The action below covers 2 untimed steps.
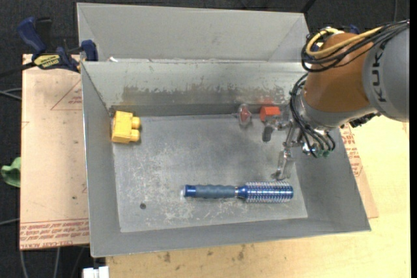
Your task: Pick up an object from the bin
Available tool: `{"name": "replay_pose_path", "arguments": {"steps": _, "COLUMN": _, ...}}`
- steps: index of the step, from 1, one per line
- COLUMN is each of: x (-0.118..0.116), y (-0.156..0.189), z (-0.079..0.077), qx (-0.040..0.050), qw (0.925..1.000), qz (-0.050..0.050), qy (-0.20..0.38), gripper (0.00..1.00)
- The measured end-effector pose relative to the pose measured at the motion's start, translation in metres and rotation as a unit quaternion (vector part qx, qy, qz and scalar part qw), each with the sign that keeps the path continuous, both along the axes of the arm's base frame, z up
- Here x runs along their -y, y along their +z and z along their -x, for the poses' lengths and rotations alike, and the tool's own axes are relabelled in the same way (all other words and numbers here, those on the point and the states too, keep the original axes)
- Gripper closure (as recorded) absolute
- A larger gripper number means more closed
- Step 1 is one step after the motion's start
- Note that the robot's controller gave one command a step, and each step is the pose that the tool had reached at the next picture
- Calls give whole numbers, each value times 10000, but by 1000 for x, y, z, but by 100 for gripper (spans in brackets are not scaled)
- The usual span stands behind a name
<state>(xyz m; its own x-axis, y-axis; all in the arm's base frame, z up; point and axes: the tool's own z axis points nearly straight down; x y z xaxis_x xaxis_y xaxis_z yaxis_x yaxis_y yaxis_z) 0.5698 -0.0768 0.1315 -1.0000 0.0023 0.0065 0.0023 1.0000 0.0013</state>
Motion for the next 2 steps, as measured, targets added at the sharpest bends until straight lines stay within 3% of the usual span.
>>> {"name": "replay_pose_path", "arguments": {"steps": 1, "x": -25, "y": -59, "z": 58, "qx": 34, "qw": 9844, "qz": -9, "qy": 1762, "gripper": 0}}
{"name": "replay_pose_path", "arguments": {"steps": 2, "x": -55, "y": -58, "z": 83, "qx": 125, "qw": 9866, "qz": 7, "qy": 1627, "gripper": 0}}
